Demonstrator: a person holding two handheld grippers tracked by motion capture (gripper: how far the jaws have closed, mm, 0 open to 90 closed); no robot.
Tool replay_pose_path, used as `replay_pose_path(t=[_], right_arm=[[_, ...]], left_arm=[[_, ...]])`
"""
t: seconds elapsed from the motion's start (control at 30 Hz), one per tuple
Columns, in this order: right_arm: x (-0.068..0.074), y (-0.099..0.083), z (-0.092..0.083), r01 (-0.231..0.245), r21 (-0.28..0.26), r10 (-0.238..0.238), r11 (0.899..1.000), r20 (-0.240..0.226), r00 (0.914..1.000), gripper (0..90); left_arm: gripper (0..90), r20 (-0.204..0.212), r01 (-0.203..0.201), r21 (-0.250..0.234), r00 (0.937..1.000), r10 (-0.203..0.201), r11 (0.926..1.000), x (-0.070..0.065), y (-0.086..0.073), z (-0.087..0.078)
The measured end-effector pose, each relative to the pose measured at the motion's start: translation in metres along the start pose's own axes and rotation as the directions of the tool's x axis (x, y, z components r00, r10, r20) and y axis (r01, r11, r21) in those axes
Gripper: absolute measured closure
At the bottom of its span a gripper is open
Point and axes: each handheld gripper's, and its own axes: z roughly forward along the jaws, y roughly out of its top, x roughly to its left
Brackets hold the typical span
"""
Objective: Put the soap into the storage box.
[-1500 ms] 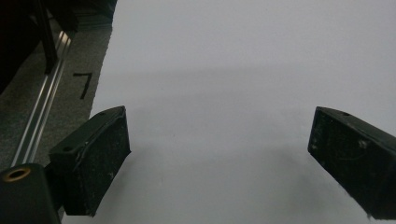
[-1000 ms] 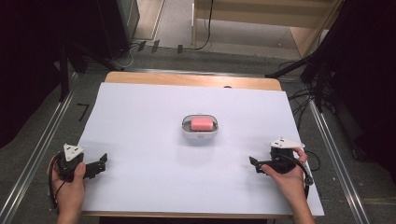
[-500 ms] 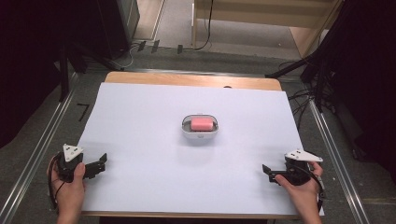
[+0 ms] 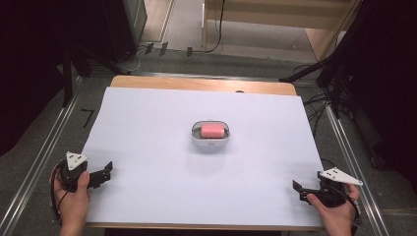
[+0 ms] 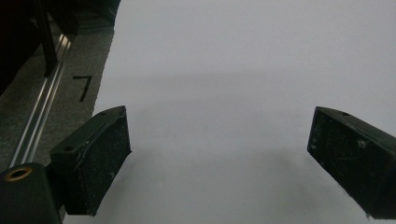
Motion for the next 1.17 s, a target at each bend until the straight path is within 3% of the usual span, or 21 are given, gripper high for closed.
replay_pose_path(t=[0.53, 0.73, 0.83, 1.17], right_arm=[[-0.021, -0.018, -0.022, -0.061, -0.052, 0.064, 0.997, 0.045, 0.9970, 0.3], [-0.028, -0.024, -0.021, -0.108, -0.079, 0.110, 0.991, 0.026, 0.9936, 0.5], [-0.025, -0.024, -0.019, -0.085, -0.076, 0.089, 0.993, 0.039, 0.9953, 2.1], [-0.025, -0.024, -0.017, -0.094, -0.069, 0.098, 0.993, 0.047, 0.9941, 2.8]], left_arm=[[6.1, 0.014, 0.020, -0.001, 0.9997, -0.020, 0.9998, 0.002, 0.000, 0.000], [6.1, 0.016, 0.020, -0.002, 0.9997, -0.020, 0.9998, 0.003, 0.000, 0.000], [6.1, 0.016, 0.019, -0.002, 0.9997, -0.019, 0.9998, 0.002, 0.000, 0.000], [6.1, 0.015, 0.020, 0.003, 0.9997, -0.020, 0.9998, 0.002, 0.000, 0.001]])
